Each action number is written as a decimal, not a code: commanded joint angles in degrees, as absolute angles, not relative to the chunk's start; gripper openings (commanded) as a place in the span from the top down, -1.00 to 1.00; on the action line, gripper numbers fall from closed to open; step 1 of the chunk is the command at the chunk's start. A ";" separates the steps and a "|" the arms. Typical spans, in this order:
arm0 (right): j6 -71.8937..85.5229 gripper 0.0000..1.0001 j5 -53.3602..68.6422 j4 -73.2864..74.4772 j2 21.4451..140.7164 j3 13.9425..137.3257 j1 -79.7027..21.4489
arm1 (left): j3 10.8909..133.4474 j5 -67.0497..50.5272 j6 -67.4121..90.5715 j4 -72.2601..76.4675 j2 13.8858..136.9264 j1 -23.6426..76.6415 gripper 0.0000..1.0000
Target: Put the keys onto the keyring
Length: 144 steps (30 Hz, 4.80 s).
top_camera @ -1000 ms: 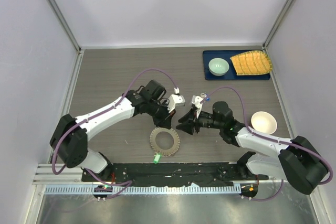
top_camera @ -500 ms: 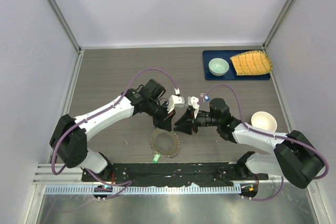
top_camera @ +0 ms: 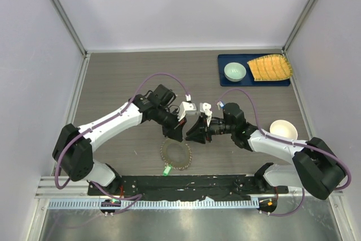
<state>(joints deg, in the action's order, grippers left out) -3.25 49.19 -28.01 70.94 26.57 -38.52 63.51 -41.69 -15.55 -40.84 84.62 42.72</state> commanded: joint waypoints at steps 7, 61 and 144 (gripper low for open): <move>-1.94 0.21 48.00 -37.42 68.47 25.23 -42.01 | 60.21 -40.69 -12.66 -28.41 79.46 44.12 1.00; -0.18 0.99 44.92 -32.86 60.92 23.21 -41.40 | 49.94 -32.36 -5.55 -17.25 65.43 44.03 0.29; 18.81 0.99 37.09 -58.54 60.20 16.96 -41.22 | 13.80 -31.81 30.76 72.95 64.07 44.03 1.00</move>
<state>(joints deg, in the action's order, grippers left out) 18.46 36.71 -54.13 59.64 16.80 -41.12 11.05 -29.56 30.04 67.09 63.33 43.83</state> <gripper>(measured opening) 0.035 0.014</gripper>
